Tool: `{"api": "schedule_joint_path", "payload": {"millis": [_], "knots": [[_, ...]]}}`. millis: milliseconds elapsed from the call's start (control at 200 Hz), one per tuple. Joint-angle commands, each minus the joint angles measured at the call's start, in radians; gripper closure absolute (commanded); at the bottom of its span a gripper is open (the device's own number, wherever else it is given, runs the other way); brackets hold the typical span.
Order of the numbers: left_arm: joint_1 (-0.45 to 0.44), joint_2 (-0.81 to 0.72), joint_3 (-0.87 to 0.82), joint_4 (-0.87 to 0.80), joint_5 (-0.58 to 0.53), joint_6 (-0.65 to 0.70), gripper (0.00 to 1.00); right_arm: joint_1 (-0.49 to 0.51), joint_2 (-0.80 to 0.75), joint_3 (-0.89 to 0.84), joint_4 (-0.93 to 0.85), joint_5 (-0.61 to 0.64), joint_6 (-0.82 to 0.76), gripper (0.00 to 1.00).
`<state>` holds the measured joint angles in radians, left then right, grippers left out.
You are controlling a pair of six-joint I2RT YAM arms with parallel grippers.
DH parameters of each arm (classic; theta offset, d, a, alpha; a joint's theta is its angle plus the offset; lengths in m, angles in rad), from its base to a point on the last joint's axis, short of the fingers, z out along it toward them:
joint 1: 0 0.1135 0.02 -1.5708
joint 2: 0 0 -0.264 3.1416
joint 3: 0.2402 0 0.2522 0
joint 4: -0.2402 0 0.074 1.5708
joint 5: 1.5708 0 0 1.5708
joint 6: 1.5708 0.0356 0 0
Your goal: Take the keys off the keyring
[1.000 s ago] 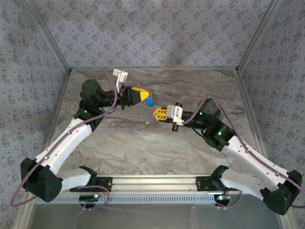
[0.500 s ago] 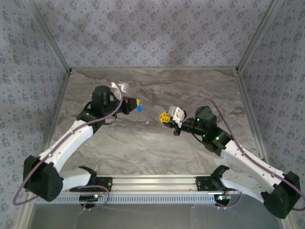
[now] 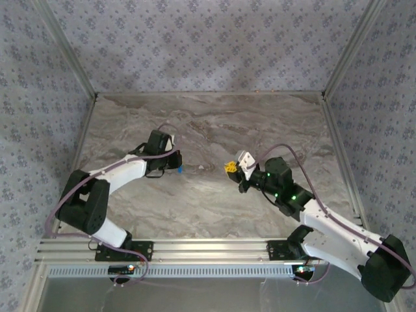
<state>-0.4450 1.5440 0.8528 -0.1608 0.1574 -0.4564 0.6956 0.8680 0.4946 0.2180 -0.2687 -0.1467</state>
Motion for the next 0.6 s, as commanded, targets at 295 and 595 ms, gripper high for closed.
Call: {"api": "schedule_joint_path", "payload": {"millis": [295, 595], "knots": [[0.014, -0.166, 0.017, -0.093, -0.019, -0.007, 0.55, -0.074, 0.093, 0.034, -0.036, 0.169, 0.175, 1.00], [-0.010, -0.491, -0.108, -0.065, 0.053, -0.001, 0.40, -0.227, 0.478, 0.086, 0.113, 0.097, 0.370, 1.00]]}}
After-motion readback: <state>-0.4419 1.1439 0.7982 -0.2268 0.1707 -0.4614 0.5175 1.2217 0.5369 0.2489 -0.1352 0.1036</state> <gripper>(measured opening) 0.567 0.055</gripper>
